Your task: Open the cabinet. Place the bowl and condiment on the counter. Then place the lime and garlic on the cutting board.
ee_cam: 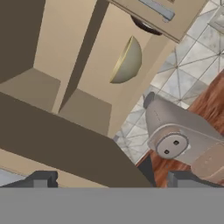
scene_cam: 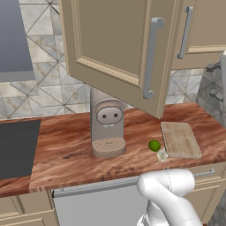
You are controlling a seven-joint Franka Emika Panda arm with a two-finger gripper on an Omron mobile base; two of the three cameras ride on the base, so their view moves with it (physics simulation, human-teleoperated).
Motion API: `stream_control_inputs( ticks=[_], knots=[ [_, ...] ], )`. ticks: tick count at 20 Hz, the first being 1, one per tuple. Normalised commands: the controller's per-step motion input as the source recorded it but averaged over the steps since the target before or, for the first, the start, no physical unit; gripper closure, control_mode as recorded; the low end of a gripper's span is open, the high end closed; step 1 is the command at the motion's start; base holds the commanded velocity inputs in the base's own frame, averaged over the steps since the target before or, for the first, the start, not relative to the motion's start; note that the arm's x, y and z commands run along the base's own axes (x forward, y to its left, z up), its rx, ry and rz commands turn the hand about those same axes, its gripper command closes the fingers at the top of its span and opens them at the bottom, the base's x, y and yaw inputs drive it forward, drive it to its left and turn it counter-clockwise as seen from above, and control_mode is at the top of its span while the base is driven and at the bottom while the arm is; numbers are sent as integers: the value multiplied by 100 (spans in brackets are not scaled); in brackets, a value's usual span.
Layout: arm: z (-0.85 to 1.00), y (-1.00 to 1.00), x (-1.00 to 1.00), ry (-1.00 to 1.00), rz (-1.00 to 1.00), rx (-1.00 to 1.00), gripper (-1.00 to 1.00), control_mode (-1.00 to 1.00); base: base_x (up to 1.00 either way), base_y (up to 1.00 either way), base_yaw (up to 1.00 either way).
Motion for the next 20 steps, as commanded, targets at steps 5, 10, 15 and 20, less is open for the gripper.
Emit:
stream_control_inputs(
  ticks=[5,10,15,20],
  knots=[
    [-9,-2,2,1,9,12,-100,-100,0,0,0],
    [-8,-1,1,0,8,13,-100,-100,0,0,0],
    [-6,0,6,0,7,2,-100,-100,0,0,0],
    [-1,0,16,0,12,0,-100,-100,0,0,0]
  ],
)
